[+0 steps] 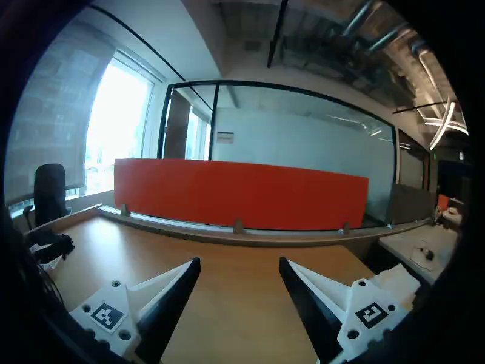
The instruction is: Fold towel
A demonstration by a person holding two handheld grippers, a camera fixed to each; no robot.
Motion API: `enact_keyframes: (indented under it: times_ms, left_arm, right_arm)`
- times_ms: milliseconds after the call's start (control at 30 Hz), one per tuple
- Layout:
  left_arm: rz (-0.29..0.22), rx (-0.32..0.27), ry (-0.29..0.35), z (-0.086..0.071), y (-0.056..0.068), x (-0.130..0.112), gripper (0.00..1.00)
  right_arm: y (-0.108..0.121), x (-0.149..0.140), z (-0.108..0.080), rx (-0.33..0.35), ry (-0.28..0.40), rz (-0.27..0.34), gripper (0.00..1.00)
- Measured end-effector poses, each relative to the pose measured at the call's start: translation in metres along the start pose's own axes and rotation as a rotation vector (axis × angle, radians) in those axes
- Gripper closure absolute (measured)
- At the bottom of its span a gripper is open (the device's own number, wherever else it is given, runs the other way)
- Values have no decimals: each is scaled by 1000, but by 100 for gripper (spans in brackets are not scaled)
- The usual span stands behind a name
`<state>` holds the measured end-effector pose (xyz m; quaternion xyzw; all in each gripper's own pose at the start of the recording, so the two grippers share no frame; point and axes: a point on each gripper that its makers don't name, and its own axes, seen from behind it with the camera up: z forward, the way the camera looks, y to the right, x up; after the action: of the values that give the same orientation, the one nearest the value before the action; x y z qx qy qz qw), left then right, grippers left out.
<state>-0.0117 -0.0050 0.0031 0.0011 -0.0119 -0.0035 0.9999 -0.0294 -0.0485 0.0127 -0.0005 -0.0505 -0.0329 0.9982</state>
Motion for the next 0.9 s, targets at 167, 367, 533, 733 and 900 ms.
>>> enact_keyframes:
  times_ms: [167,367,533,733,900]
  left_arm:
    - [15,1,2,2,4,-1,5]
    - [16,-8,3,1,6,-2,5]
    - [18,-5,3,2,9,-2,5]
    - [19,-4,2,1,5,-2,5]
    - [20,-10,2,1,9,-2,5]
  right_arm:
    - [1,-5,-1,1,-3,6,0]
    - [2,-8,-2,5,-8,12,0]
    - [4,-7,-3,7,-3,12,0]
    - [9,-6,-3,9,8,24,0]
    - [17,-6,-1,4,23,24,0]
